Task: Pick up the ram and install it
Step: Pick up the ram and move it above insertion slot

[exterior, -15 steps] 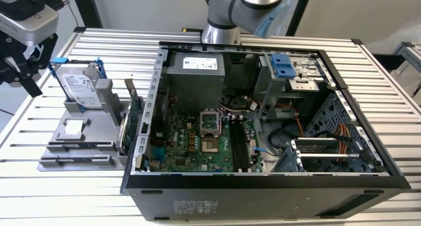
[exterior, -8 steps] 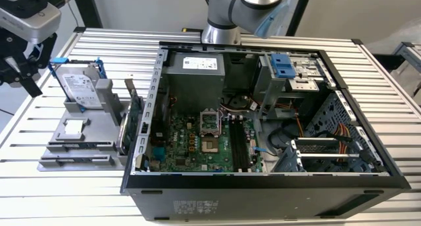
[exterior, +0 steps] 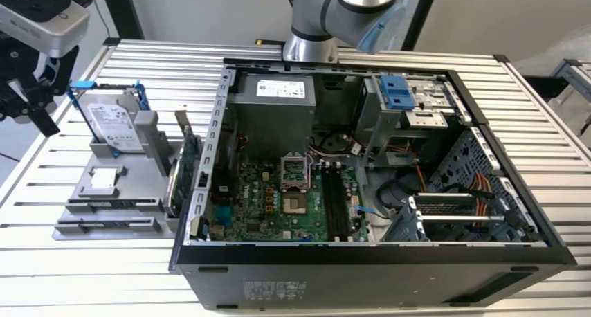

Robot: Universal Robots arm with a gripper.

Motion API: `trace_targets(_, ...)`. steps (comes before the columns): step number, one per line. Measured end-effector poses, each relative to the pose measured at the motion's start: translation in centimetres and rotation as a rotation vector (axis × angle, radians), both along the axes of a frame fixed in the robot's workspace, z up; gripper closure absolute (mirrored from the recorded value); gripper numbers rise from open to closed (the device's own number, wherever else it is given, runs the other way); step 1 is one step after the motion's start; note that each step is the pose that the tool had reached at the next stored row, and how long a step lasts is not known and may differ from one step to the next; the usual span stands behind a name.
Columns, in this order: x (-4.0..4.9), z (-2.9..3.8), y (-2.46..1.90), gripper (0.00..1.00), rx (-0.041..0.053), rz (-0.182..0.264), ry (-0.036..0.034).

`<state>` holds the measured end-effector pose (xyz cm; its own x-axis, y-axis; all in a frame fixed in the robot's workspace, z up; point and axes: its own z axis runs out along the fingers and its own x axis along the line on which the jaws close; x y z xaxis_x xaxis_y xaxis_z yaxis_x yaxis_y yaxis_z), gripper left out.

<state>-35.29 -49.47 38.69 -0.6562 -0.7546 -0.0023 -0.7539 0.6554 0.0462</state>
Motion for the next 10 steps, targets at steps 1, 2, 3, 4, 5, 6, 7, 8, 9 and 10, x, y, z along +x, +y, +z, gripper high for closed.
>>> trace_targets(1, 0.00, 0.00, 0.00, 1.00, 0.0000, 0.007, -0.0003)
trace_targets(2, 0.00, 0.00, 0.00, 1.00, 0.0001, 0.012, -0.0005)
trace_targets(3, 0.00, 0.00, 0.00, 1.00, 0.0001, 0.017, -0.0008)
trace_targets(4, 0.00, 0.00, 0.00, 1.00, -0.0001, 0.021, -0.0010)
trace_targets(5, 0.01, 0.00, 0.00, 1.00, 0.0000, 0.026, -0.0014)
trace_targets(6, 0.00, 0.00, 0.00, 1.00, 0.0000, 0.029, -0.0017)
trace_targets(7, 0.00, 0.00, 0.00, 1.00, 0.0000, 0.033, -0.0021)
trace_targets(8, 0.00, -0.01, 0.00, 1.00, 0.0000, 0.037, -0.0027)
trace_targets(9, 0.01, -0.01, 0.00, 1.00, 0.0000, 0.040, -0.0032)
trace_targets(10, 0.00, 0.00, 0.00, 1.00, 0.0000, 0.044, -0.0039)
